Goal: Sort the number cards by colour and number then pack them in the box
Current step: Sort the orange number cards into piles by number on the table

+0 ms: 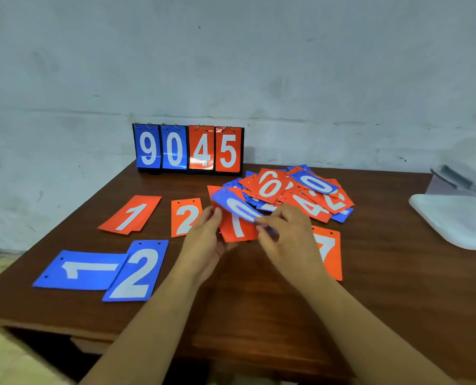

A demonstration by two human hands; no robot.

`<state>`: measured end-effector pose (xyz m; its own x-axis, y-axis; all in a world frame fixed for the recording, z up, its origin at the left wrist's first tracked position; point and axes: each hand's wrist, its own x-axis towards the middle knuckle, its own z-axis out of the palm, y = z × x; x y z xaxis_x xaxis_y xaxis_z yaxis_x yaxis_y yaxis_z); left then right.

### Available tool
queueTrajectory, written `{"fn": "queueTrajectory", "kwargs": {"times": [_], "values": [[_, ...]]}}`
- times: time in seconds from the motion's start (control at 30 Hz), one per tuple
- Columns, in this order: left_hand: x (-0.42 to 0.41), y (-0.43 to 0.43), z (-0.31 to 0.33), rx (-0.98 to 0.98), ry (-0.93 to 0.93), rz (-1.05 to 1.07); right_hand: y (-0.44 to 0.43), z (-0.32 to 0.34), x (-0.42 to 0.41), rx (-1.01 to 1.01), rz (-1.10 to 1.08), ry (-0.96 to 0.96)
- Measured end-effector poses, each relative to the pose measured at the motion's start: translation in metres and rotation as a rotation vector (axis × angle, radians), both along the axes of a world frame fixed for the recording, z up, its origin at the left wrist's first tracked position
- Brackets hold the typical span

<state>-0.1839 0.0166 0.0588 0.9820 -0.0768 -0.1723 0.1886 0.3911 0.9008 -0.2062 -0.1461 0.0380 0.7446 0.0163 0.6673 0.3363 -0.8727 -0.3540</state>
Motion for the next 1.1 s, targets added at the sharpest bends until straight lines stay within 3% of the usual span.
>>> {"fn": "queueTrajectory", "kwargs": {"times": [0.13, 0.27, 0.4, 0.47, 0.7, 0.8, 0.9, 1.1], "values": [[-0.028, 0.004, -0.008, -0.067, -0.047, -0.048, 0.016, -0.004, -0.031, -0.005, 0.008, 0.029], [-0.042, 0.011, -0.020, 0.068, -0.070, 0.026, 0.029, -0.007, -0.053, 0.062, 0.061, 0.123], [-0.053, 0.022, -0.026, 0.213, -0.123, 0.032, 0.029, 0.002, -0.059, 0.421, -0.037, 0.193], [-0.056, 0.026, -0.029, 0.266, -0.126, 0.016, 0.027, 0.011, -0.059, 0.642, -0.032, 0.354], [-0.061, 0.033, -0.024, 0.376, -0.081, 0.055, 0.043, 0.004, -0.056, 1.109, 0.119, 0.779], [-0.056, 0.042, -0.021, 0.478, -0.042, 0.081, 0.056, 0.002, -0.053, 1.113, 0.155, 0.773], [-0.052, 0.056, -0.022, 0.647, -0.121, 0.080, 0.069, 0.002, -0.046, 1.048, 0.132, 0.745], [-0.046, 0.104, -0.019, 0.747, -0.180, 0.222, 0.095, -0.007, -0.036, 1.047, 0.155, 0.742]]}}
